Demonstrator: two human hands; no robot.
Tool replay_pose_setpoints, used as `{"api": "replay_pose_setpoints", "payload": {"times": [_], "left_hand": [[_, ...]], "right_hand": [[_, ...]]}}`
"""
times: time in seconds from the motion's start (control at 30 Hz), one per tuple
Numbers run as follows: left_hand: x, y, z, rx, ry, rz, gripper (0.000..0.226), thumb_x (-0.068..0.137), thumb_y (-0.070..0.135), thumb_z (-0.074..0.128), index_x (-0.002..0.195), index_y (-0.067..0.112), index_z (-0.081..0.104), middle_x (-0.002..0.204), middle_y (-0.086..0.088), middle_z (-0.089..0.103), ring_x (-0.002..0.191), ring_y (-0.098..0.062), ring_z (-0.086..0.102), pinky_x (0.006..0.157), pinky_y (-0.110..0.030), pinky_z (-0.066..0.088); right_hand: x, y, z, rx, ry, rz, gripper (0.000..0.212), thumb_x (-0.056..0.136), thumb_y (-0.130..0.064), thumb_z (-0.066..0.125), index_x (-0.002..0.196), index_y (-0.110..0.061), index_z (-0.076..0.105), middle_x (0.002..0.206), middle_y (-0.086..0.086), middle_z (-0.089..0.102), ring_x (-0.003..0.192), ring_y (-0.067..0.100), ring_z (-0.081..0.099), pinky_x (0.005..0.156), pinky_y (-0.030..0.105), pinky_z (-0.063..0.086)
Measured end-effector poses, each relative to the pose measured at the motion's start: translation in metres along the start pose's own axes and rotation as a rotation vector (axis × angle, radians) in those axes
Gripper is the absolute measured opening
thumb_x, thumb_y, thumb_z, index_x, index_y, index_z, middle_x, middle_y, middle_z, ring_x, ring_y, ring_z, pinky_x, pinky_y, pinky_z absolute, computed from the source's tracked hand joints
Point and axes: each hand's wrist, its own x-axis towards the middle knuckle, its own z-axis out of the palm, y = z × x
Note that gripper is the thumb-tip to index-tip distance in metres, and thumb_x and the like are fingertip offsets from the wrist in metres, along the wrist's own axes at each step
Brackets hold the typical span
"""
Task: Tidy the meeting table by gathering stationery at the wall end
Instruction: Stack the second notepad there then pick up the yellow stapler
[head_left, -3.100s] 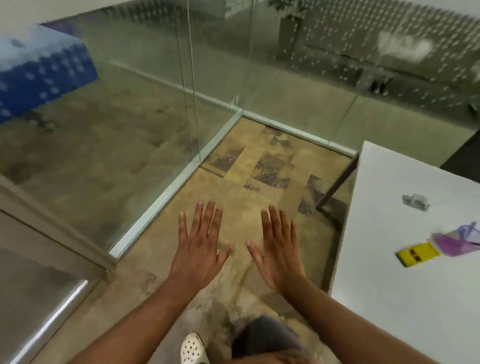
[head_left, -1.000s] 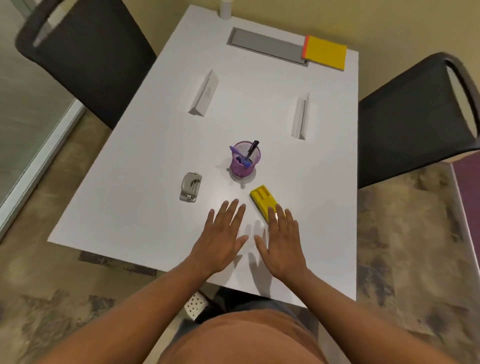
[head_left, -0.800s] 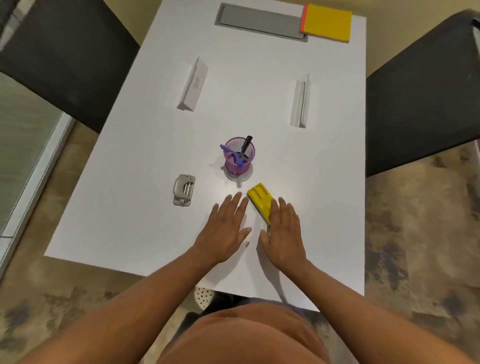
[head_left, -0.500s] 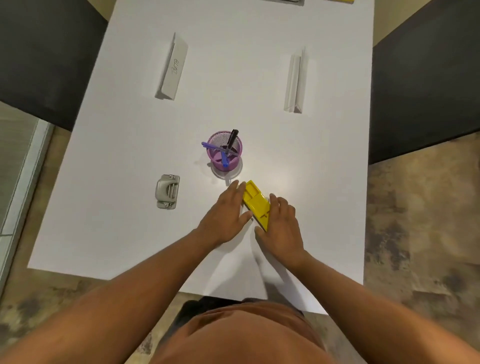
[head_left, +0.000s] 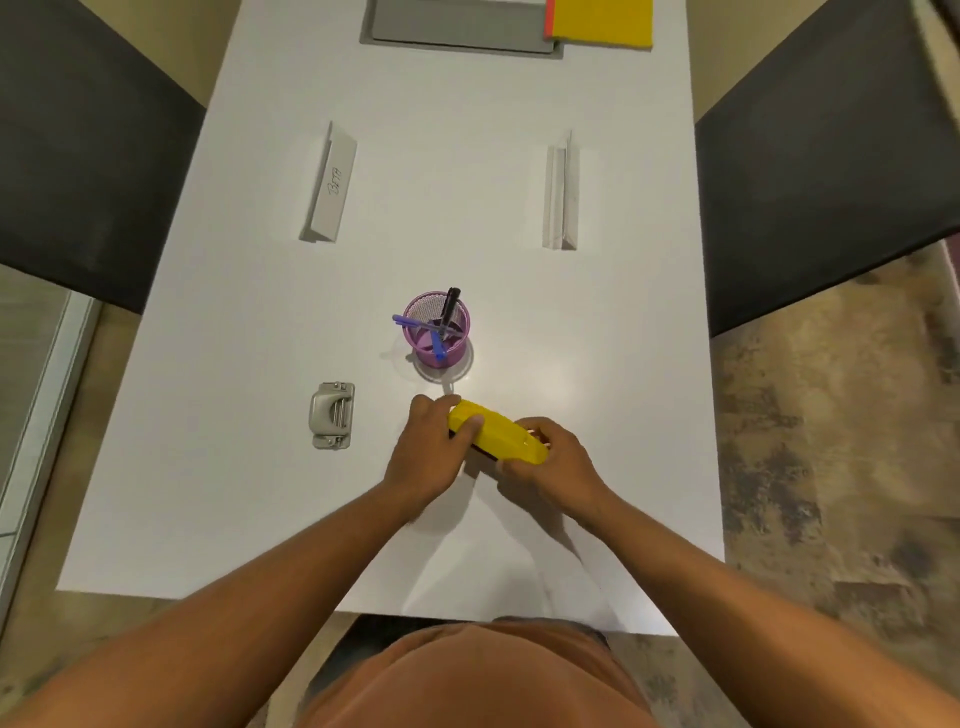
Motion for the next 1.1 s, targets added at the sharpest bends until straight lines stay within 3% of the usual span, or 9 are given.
{"api": "replay_pose_setpoints", "payload": {"times": [0.1, 0.2, 0.33, 0.53, 0.77, 0.97, 1.1], "left_hand": [[-0.015, -0.007, -0.015, -0.156, -0.016, -0.024, 0.048, 0.099, 0.053, 0.063, 0.132, 0.018, 0.062, 0.125, -0.007, 0.056, 0.113, -0.024, 0.062, 0.094, -0.033, 0.046], [-0.042, -0.008, -0.026, -0.526, -0.105, -0.069, 0.058, 0.081, 0.062, 0.077, 0.116, 0.021, 0.057, 0.122, -0.006, 0.064, 0.11, -0.027, 0.07, 0.1, -0.049, 0.057], [-0.079, -0.003, -0.036, -0.826, -0.216, -0.018, 0.043, 0.091, 0.022, 0.08, 0.118, 0.011, 0.048, 0.123, -0.022, 0.07, 0.102, -0.031, 0.078, 0.095, -0.045, 0.062], [-0.127, 0.001, -0.025, -0.831, -0.333, 0.059, 0.041, 0.093, 0.021, 0.078, 0.126, 0.017, 0.053, 0.126, -0.021, 0.067, 0.098, -0.032, 0.079, 0.092, -0.045, 0.063], [-0.185, 0.035, 0.012, -0.707, -0.544, 0.221, 0.031, 0.093, 0.025, 0.078, 0.12, 0.016, 0.065, 0.121, -0.018, 0.069, 0.096, -0.031, 0.079, 0.088, -0.042, 0.065], [-0.22, 0.078, 0.061, -0.614, -0.663, 0.325, 0.024, 0.095, 0.02, 0.075, 0.116, 0.012, 0.067, 0.115, -0.018, 0.07, 0.094, -0.03, 0.078, 0.079, -0.031, 0.064], [-0.247, 0.101, 0.11, -0.513, -0.748, 0.366, 0.024, 0.095, 0.024, 0.076, 0.116, 0.017, 0.068, 0.117, -0.015, 0.07, 0.098, -0.031, 0.078, 0.087, -0.042, 0.065]], "right_hand": [[-0.027, -0.01, -0.002, 0.211, -0.016, 0.002, 0.041, 0.081, -0.027, 0.088, 0.117, -0.03, 0.069, 0.109, 0.002, 0.072, 0.093, 0.019, 0.072, 0.079, 0.039, 0.063], [-0.061, -0.019, 0.0, 0.304, -0.02, -0.002, 0.044, 0.087, -0.031, 0.085, 0.126, -0.031, 0.065, 0.115, 0.004, 0.071, 0.099, 0.021, 0.075, 0.083, 0.037, 0.064], [-0.11, -0.021, 0.015, 0.46, 0.08, -0.025, 0.049, 0.083, -0.035, 0.085, 0.127, -0.03, 0.064, 0.118, 0.011, 0.071, 0.098, 0.027, 0.076, 0.084, 0.042, 0.063], [-0.179, -0.009, 0.034, 0.674, 0.318, -0.033, 0.049, 0.081, -0.042, 0.082, 0.118, -0.015, 0.066, 0.102, 0.01, 0.074, 0.084, 0.025, 0.072, 0.072, 0.039, 0.055], [-0.26, 0.023, 0.018, 0.847, 0.571, -0.08, 0.031, 0.09, -0.042, 0.073, 0.109, -0.018, 0.067, 0.095, 0.007, 0.07, 0.076, 0.024, 0.065, 0.059, 0.034, 0.048], [-0.314, 0.058, -0.005, 0.981, 0.772, -0.118, 0.029, 0.084, -0.039, 0.071, 0.106, -0.021, 0.068, 0.088, 0.003, 0.069, 0.072, 0.02, 0.065, 0.061, 0.034, 0.047], [-0.352, 0.1, -0.024, 1.052, 0.866, -0.109, 0.006, 0.097, -0.03, 0.07, 0.101, -0.026, 0.07, 0.085, -0.004, 0.07, 0.074, 0.019, 0.065, 0.063, 0.034, 0.048]]}}
